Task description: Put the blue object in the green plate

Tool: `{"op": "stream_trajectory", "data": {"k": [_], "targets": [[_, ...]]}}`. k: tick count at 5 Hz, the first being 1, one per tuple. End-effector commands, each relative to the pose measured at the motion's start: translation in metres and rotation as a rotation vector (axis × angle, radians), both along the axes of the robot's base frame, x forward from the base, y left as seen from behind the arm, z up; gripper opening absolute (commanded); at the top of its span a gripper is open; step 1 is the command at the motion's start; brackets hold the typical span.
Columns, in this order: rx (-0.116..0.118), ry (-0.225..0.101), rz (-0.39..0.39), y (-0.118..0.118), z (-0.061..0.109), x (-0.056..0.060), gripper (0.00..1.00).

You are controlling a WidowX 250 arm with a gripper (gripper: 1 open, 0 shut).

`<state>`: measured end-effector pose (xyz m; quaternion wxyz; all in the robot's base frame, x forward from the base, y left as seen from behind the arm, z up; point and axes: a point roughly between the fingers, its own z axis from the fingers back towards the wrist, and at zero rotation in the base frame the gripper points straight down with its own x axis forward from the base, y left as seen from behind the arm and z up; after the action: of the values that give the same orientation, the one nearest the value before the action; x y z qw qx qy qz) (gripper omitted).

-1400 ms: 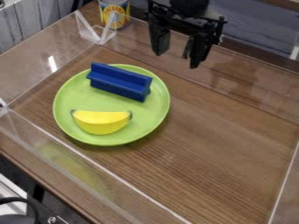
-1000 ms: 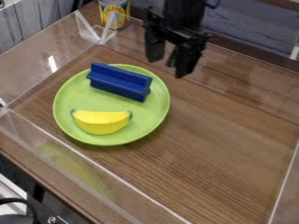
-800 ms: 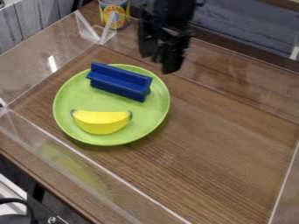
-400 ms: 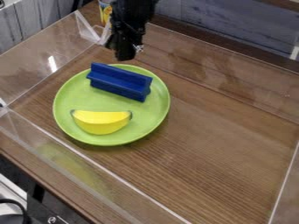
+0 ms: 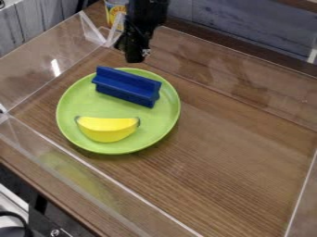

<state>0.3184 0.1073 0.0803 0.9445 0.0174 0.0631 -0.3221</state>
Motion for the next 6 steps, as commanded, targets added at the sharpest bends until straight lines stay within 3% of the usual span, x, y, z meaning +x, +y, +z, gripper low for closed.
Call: {"op": "stream_trajectory", "data": {"k": [1,2,3,4,5,6], "targets": [[0.022,-0.050,-0.013,0.016,0.014,0.012,0.00],[0.021,-0.047,-0.030,0.019,0.004,0.010,1.00],[0.019,-0.045,-0.046,0.020,-0.003,0.007,0.00],[0.018,-0.042,-0.017,0.016,-0.010,0.008,1.00],[0.017,-0.041,0.018,0.011,-0.013,0.008,0.00],[0.014,-0.043,-0.032,0.005,-0.009,0.003,0.00]]}}
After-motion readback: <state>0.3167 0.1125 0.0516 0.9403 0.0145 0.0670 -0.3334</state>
